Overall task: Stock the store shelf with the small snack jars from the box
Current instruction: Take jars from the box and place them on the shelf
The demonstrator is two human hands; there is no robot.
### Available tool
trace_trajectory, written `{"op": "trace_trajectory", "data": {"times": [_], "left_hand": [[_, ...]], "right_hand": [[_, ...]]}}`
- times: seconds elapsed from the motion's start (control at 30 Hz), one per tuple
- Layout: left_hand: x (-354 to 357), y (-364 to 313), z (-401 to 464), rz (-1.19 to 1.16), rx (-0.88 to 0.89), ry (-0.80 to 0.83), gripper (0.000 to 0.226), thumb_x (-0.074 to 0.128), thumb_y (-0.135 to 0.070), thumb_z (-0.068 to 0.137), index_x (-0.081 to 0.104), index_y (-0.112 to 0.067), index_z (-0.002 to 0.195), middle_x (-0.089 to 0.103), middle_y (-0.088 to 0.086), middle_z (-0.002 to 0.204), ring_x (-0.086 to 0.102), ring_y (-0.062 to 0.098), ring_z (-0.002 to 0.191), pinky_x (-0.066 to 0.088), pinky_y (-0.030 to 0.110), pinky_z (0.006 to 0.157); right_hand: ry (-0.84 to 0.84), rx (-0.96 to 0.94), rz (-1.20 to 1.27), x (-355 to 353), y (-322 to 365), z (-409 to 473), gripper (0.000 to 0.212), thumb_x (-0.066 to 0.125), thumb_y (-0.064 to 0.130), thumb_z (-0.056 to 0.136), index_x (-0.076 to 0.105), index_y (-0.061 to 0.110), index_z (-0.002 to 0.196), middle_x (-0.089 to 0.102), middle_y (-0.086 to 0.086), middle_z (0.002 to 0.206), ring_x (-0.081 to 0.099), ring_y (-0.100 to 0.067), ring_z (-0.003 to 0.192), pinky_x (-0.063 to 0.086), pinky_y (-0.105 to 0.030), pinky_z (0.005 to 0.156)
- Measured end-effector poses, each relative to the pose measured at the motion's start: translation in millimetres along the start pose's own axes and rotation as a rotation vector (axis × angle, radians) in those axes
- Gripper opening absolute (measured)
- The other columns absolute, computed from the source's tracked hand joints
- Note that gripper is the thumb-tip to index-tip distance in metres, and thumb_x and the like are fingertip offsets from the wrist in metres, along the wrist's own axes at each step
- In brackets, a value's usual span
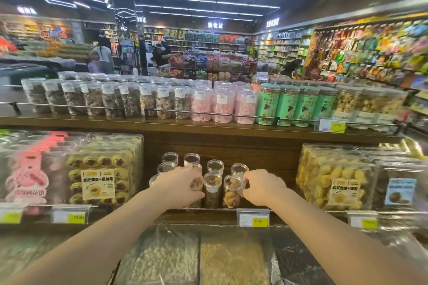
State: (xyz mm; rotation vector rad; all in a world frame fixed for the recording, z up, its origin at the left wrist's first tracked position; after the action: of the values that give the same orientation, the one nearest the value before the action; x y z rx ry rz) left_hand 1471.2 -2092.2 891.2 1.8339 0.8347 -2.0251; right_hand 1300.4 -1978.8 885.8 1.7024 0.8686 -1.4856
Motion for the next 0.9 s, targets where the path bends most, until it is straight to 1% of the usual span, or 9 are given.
{"op": "trace_trajectory", "data": {"times": [0.07,0.13,0.2,0.37,0.47,0.53,0.63,0.77,0.9], "left_hand": [[-1,10,-16,0.022,-0.029,0.01,0.037,0.061,-0.056,0.09,0.06,-0.043,0.124,0.06,-0.015,0.124,0.06,0.012,0.105,0.055,0.041,0.089],[-5,20,-37,0.003,-0.067,0.008,0.038,0.061,-0.055,0.091,0.06,-0.041,0.126,0.061,-0.014,0.125,0.059,0.011,0.11,0.054,0.04,0.091],[-11,33,-62,-0.01,-0.119,-0.008,0.037,0.063,-0.054,0.091,0.061,-0.04,0.126,0.061,-0.014,0.125,0.059,0.011,0.113,0.054,0.039,0.092],[-21,54,-134,0.031,-0.288,-0.056,0.034,0.066,-0.052,0.09,0.065,-0.035,0.119,0.066,-0.011,0.111,0.063,0.013,0.096,0.057,0.037,0.082],[-25,57,-185,0.013,-0.397,-0.1,0.031,0.066,-0.05,0.09,0.067,-0.034,0.116,0.067,-0.011,0.108,0.065,0.015,0.097,0.055,0.032,0.079],[-25,59,-222,0.02,-0.487,-0.128,0.034,0.064,-0.054,0.087,0.066,-0.036,0.115,0.066,-0.013,0.11,0.064,0.015,0.101,0.049,0.03,0.076],[-18,58,-286,0.018,-0.628,-0.134,0.044,0.061,-0.063,0.084,0.064,-0.037,0.119,0.065,-0.011,0.113,0.063,0.018,0.103,0.053,0.033,0.08],[-6,50,-384,0.001,-0.811,-0.166,0.032,0.066,-0.046,0.089,0.061,-0.037,0.12,0.064,-0.014,0.11,0.064,0.018,0.106,0.056,0.034,0.085],[3,33,-489,-0.004,-1.005,-0.196,0.042,0.066,-0.052,0.085,0.061,-0.037,0.124,0.066,-0.009,0.114,0.064,0.02,0.104,0.053,0.031,0.079]], "right_hand": [[0.011,-0.02,-0.004,3,12,-7,0.037,0.058,0.044,0.099,0.061,0.026,0.13,0.067,-0.001,0.118,0.065,-0.02,0.102,0.058,-0.037,0.088],[0.029,-0.059,-0.006,6,30,-11,0.039,0.058,0.045,0.098,0.06,0.027,0.132,0.066,-0.001,0.12,0.064,-0.023,0.107,0.056,-0.037,0.089],[0.042,-0.119,-0.024,8,53,-15,0.039,0.058,0.049,0.097,0.06,0.026,0.13,0.066,-0.001,0.121,0.064,-0.025,0.109,0.052,-0.034,0.083],[0.045,-0.326,-0.067,14,122,-35,0.047,0.052,0.06,0.097,0.06,0.027,0.13,0.065,-0.002,0.122,0.064,-0.023,0.107,0.054,-0.034,0.076],[0.052,-0.474,-0.058,20,164,-59,0.051,0.055,0.06,0.095,0.058,0.026,0.133,0.064,-0.003,0.128,0.064,-0.023,0.11,0.055,-0.034,0.08],[0.067,-0.572,-0.081,25,192,-81,0.049,0.055,0.061,0.094,0.059,0.025,0.128,0.063,-0.003,0.128,0.063,-0.025,0.11,0.054,-0.035,0.08],[0.081,-0.716,-0.114,32,231,-122,0.05,0.055,0.06,0.093,0.058,0.028,0.131,0.061,-0.003,0.132,0.06,-0.027,0.117,0.054,-0.04,0.09],[0.119,-0.901,-0.151,47,279,-188,0.051,0.055,0.06,0.093,0.056,0.03,0.134,0.059,-0.002,0.136,0.06,-0.028,0.12,0.053,-0.041,0.093],[0.159,-1.072,-0.174,66,326,-270,0.055,0.055,0.056,0.097,0.052,0.025,0.141,0.056,-0.005,0.141,0.058,-0.029,0.123,0.05,-0.04,0.091]]}}
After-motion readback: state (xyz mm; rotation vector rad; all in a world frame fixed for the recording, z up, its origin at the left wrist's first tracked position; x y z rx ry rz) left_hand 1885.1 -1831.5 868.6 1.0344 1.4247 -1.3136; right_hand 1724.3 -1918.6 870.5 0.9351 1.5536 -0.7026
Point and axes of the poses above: each hand's wrist, its own z-axis towards the middle knuckle, its own x-axis out of the palm, y = z × x, the point moved 9 cm from there along z, towards the middle knuckle
